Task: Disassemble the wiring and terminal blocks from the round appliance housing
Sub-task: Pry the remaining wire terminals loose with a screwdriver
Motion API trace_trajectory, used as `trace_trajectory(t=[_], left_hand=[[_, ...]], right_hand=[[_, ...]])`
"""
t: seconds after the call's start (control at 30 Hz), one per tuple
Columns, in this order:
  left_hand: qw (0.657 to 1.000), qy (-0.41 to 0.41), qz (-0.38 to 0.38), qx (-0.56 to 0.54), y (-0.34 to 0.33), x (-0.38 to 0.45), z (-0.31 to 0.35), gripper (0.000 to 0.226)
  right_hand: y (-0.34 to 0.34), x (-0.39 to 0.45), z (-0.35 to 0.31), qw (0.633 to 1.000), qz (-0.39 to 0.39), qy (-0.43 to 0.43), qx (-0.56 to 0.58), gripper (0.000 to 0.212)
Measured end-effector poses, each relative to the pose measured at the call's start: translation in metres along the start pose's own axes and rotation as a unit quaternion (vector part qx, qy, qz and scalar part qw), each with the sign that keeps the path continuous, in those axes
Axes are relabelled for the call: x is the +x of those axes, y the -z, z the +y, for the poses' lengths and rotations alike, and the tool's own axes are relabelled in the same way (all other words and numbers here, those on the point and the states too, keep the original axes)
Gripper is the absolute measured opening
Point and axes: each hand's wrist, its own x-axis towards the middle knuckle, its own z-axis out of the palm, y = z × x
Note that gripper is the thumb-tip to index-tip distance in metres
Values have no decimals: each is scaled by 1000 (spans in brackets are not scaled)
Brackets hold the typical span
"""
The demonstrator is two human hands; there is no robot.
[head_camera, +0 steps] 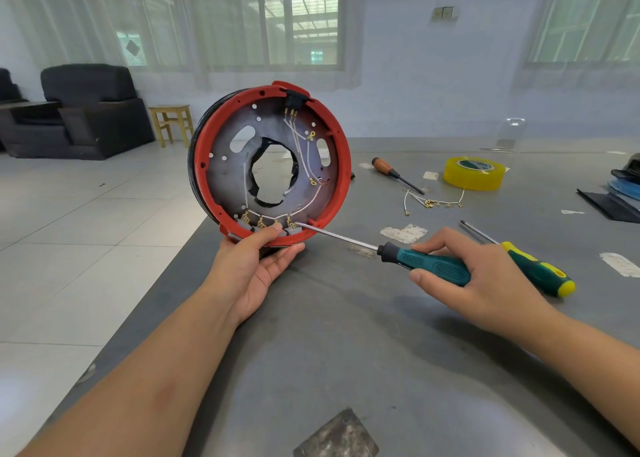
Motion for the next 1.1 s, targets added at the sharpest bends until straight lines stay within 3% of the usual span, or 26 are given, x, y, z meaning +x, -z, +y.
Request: trace_trajectory(t=[0.37, 0.53, 0.67, 1.0, 1.1], left_hand=[[999, -10, -17, 41, -3, -2, -2, 54], [998, -7, -32, 60, -3, -3, -2, 59], [997, -4, -36, 71, -2, -3, -2, 55], [996, 19, -34, 81, -1, -2, 1, 36], [996, 18, -35, 76, -1, -2, 1, 38]], right_hand=[[16, 10, 7, 995, 45, -58, 61, 22], [16, 18, 17, 966, 40, -153, 204, 13], [17, 20, 17, 947, 19, -198, 254, 8], [15, 15, 17, 961, 16, -171, 216, 13], [16, 12, 16, 973, 17, -147, 179, 31]])
